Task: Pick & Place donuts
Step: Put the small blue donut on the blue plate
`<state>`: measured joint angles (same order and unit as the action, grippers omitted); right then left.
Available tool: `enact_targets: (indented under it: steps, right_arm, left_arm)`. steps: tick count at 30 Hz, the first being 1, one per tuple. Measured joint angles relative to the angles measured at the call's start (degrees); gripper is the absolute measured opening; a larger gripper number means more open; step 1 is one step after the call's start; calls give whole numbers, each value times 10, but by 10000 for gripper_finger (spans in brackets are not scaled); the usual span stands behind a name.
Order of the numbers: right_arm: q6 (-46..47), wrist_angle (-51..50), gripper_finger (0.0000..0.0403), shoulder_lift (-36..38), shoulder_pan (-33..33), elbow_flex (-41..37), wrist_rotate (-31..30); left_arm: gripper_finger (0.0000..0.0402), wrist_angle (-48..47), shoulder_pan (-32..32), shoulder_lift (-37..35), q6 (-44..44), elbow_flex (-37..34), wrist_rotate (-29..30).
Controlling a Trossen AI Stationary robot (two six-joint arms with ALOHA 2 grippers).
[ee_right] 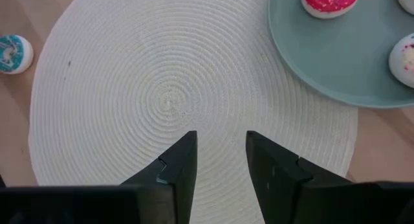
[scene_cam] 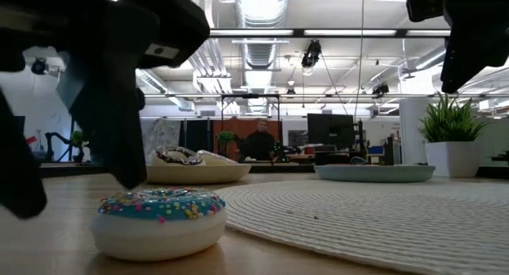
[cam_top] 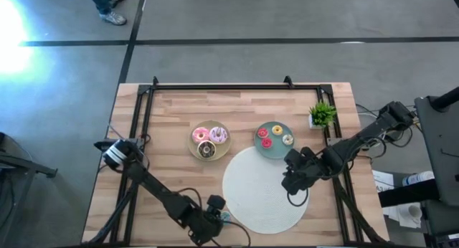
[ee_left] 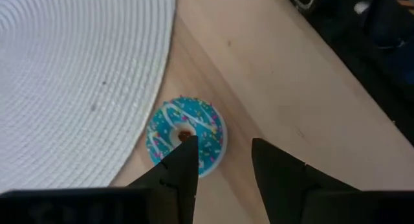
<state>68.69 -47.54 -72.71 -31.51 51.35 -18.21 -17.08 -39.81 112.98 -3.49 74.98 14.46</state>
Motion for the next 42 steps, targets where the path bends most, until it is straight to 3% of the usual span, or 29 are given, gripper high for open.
enact_targets:
  steps: [11,27,33,42]
  right_arm:
    - [0,-1,119,0,0,0,-13]
    - [15,-3,118,0,0,-4,-14]
    - [19,-2,118,0,0,-8,-13]
    - [28,-2,118,0,1,-10,-13]
  left_arm:
    - [60,12,10,15,5,0,12]
    - [53,64,27,36,84,-2,4]
    - [63,40,28,25,73,0,24]
    - [122,34,28,24,47,2,20]
